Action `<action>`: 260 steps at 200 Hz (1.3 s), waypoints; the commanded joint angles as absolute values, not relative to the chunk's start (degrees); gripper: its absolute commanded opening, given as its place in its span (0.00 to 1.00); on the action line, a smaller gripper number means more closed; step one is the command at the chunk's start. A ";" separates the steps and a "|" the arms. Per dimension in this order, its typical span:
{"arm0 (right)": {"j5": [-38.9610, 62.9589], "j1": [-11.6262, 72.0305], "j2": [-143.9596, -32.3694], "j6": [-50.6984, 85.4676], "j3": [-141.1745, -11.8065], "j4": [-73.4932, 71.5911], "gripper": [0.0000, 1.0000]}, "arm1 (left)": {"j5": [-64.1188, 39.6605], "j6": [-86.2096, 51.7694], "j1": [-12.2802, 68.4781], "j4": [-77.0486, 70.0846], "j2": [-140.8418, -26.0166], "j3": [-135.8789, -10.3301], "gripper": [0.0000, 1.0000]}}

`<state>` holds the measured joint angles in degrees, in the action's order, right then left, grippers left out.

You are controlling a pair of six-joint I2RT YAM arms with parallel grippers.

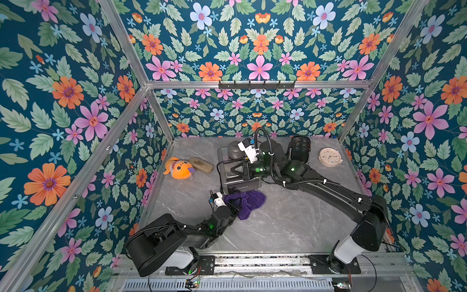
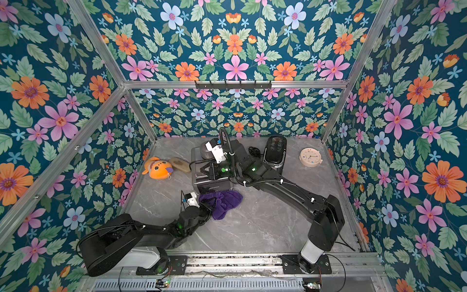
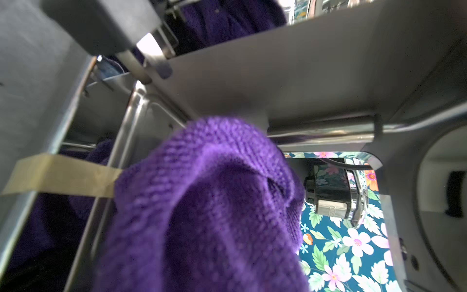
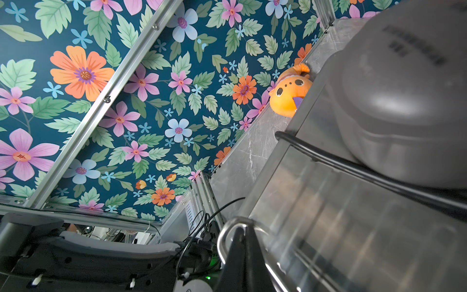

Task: Wipe the surface of a coffee machine
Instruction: Wipe the dirt from the surface of the coffee machine.

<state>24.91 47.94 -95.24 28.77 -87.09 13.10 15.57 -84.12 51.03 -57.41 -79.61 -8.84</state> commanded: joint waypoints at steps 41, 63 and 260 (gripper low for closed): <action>22.48 47.99 -96.86 30.15 -84.99 28.57 0.00 | 19.06 -90.12 54.89 -67.97 -91.29 -11.64 0.00; 22.70 47.99 -96.97 30.23 -85.00 28.56 0.00 | 20.38 -92.15 56.13 -75.19 -97.01 -12.29 0.00; 22.99 47.97 -95.57 28.64 -89.39 30.94 0.00 | 31.43 -92.37 57.22 -95.43 -97.94 -2.19 0.00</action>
